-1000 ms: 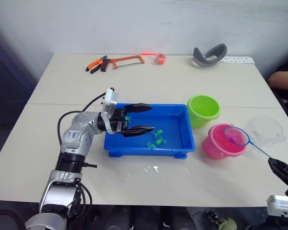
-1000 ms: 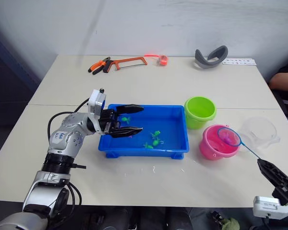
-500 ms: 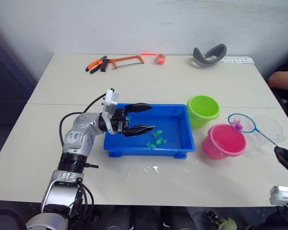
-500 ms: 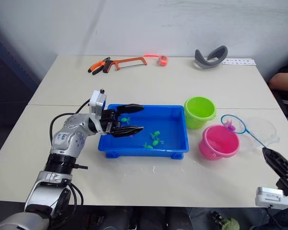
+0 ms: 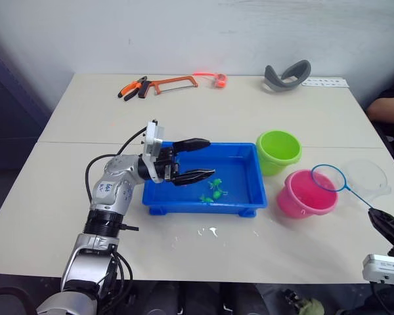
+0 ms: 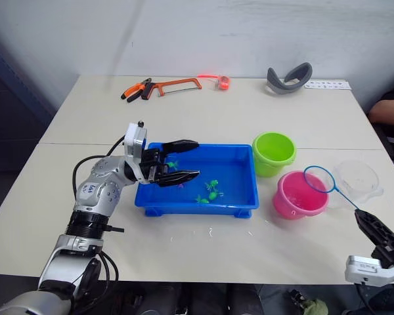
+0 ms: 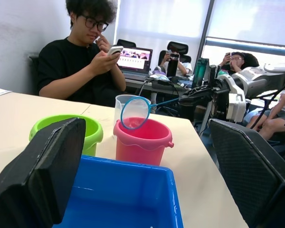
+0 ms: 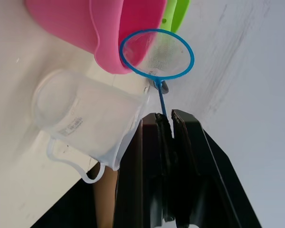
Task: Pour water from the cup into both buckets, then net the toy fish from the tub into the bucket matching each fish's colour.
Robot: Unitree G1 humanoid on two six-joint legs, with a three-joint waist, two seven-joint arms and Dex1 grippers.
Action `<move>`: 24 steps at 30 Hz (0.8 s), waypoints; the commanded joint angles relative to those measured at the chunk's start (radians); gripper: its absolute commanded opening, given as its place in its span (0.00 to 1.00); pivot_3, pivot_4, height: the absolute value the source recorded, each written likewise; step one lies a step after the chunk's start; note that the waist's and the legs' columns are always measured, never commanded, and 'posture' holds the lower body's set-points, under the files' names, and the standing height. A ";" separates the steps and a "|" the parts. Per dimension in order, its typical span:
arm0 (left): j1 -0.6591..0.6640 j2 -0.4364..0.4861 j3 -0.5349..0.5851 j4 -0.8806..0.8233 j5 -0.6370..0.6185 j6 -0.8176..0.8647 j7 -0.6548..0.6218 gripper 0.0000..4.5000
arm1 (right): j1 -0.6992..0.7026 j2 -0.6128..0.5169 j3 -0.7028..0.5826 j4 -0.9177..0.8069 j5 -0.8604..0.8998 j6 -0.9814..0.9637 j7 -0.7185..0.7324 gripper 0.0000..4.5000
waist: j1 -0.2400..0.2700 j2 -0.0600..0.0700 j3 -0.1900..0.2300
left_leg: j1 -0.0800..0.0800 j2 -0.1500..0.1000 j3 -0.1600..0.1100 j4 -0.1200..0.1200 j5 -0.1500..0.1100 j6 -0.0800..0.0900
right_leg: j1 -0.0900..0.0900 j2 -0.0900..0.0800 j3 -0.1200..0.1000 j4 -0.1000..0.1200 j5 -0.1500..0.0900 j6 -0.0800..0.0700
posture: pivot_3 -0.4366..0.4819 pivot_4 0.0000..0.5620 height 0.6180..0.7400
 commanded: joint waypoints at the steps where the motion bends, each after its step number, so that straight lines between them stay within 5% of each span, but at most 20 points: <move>1: 0.004 0.007 0.017 -0.023 -0.001 -0.008 0.005 1.00 | 0.011 0.000 -0.027 -0.069 0.162 -0.010 0.042 0.00 | -0.001 0.000 0.000 | 0.000 0.000 0.000 0.000 0.000 0.000 | 0.000 0.000 0.000 0.000 0.000 0.000 | 0.48 0.27 1.00; 5: 0.025 0.041 0.033 -0.056 -0.014 0.012 0.001 1.00 | 0.045 -0.009 -0.072 -0.164 0.380 0.003 0.170 0.00 | -0.002 0.000 0.000 | 0.000 0.001 0.000 0.000 0.000 0.000 | 0.000 0.001 0.000 0.000 0.000 0.000 | 0.48 0.27 1.00; 9: 0.061 0.101 0.077 -0.100 -0.046 0.043 -0.006 1.00 | 0.012 -0.082 -0.030 -0.284 0.780 0.115 0.361 0.00 | -0.011 0.000 0.000 | 0.001 0.001 0.000 0.000 0.000 0.000 | 0.000 0.000 0.001 0.000 0.000 0.000 | 0.48 0.27 1.00; 13: 0.127 0.175 0.153 -0.159 -0.066 0.081 0.037 1.00 | -0.160 -0.191 0.206 -0.437 1.340 0.454 0.524 0.00 | -0.021 -0.002 0.000 | 0.001 0.005 -0.001 0.002 0.000 0.000 | 0.001 -0.003 0.000 0.001 0.001 -0.001 | 0.48 0.27 1.00; 15: 0.160 0.199 0.182 -0.187 -0.070 0.090 0.060 1.00 | -0.256 -0.216 0.286 -0.474 1.481 0.578 0.558 0.00 | -0.022 -0.001 0.000 | 0.001 0.005 -0.002 0.002 0.000 0.000 | 0.001 -0.004 -0.001 0.001 0.001 -0.002 | 0.48 0.27 1.00; 24: 0.412 0.329 0.350 -0.277 -0.058 0.060 0.114 1.00 | -0.798 -0.166 0.636 -0.415 1.532 1.052 0.534 0.00 | -0.022 -0.002 0.000 | -0.002 0.000 -0.004 0.003 -0.002 0.003 | 0.000 -0.012 -0.007 0.002 0.001 -0.002 | 0.48 0.27 1.00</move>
